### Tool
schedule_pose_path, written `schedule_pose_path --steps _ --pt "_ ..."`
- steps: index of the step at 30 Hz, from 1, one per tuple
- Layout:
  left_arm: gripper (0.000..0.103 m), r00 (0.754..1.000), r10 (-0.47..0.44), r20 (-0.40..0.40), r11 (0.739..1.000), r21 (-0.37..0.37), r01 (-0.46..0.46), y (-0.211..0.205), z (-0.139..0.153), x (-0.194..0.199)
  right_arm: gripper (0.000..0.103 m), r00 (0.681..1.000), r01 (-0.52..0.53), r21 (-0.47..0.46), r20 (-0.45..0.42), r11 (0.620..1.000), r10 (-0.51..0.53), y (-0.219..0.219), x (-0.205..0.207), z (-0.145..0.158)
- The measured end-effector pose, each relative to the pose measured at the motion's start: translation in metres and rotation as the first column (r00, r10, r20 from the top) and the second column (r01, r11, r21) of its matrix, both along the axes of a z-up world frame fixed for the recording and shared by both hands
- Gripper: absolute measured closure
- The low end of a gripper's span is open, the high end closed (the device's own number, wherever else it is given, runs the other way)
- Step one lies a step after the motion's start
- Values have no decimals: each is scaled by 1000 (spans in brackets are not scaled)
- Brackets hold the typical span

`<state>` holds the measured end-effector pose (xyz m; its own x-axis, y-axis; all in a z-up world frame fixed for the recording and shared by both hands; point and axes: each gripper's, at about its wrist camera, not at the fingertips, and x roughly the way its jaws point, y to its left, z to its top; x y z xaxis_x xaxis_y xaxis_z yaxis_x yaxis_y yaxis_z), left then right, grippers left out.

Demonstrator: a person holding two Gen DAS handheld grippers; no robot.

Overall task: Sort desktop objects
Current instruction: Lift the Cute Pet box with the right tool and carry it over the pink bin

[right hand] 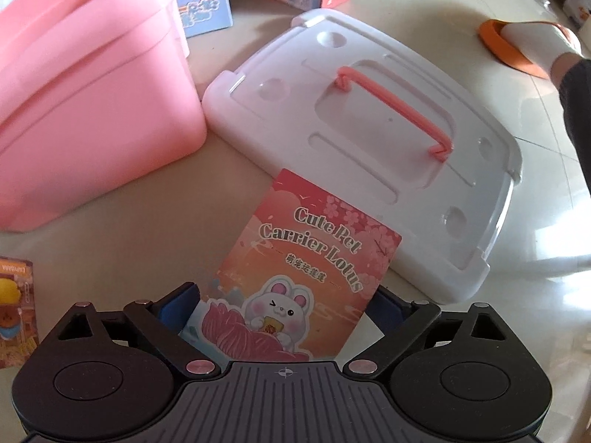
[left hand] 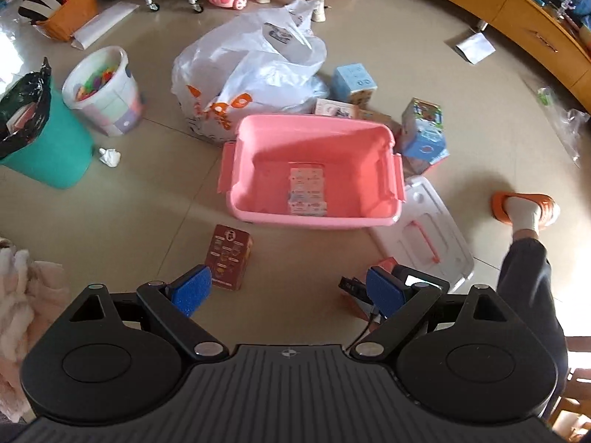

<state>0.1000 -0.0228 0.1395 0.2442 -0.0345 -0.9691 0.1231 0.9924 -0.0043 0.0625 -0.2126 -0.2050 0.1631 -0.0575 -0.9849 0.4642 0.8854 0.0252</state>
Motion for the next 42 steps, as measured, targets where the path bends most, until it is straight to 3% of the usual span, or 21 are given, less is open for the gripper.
schedule_pose_path --steps 8,15,20,30,42 --pt "10 996 53 -75 998 -20 -55 4 -15 3 33 989 -143 -18 -35 990 143 16 -4 -18" --pt "8 1000 25 12 999 28 -26 -2 -14 6 34 965 -255 -13 -63 967 254 23 -17 -19" --pt "7 999 28 -19 998 55 -27 -3 -24 11 34 956 -282 7 -84 959 282 22 -35 -13" --pt "7 1000 -15 18 996 87 13 -12 -27 13 34 935 -354 -14 -25 935 353 22 -54 39" --pt "7 1000 21 20 998 63 -22 9 -25 10 34 918 -380 -74 89 922 386 7 -25 128"
